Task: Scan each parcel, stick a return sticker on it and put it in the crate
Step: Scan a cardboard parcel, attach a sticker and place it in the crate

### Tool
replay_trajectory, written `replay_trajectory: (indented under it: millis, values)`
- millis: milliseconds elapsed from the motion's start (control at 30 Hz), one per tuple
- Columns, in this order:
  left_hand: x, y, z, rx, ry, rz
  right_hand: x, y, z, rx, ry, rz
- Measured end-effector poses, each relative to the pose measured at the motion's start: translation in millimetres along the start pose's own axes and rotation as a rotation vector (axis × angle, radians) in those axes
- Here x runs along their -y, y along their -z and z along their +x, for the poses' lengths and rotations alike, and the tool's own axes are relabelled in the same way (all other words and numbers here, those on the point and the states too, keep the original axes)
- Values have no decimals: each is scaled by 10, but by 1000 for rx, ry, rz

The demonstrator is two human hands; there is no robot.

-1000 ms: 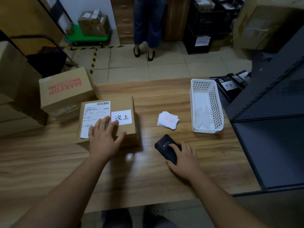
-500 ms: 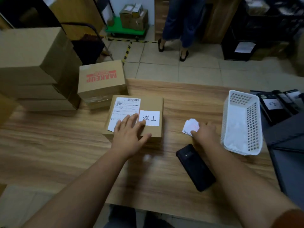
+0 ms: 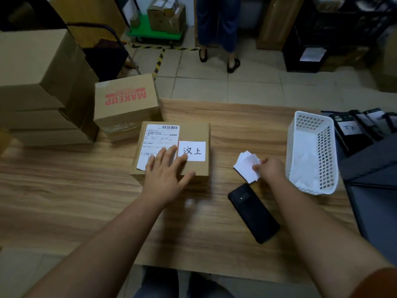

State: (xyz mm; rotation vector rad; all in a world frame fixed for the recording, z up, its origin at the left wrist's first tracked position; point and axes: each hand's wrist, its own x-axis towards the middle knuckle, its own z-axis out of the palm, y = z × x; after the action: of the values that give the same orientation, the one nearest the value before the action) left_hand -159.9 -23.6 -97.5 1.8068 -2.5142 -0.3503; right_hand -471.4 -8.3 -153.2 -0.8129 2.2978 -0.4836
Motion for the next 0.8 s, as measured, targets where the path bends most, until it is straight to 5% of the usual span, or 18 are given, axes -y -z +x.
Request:
replay_trajectory:
  millis: [367,500,600,800]
  values:
    - [-18,89,-2,39,-14,-30,113,246,-341,-76,274,43]
    - [30,317,69,45,-38,-179,545,408,-674,149,433,120]
    - [81,584,38,-60,-41,-418,924,391,-1024,309,529,191]
    - [179,920,-152,18,110,-956,1481,93,-1531,530,612,260]
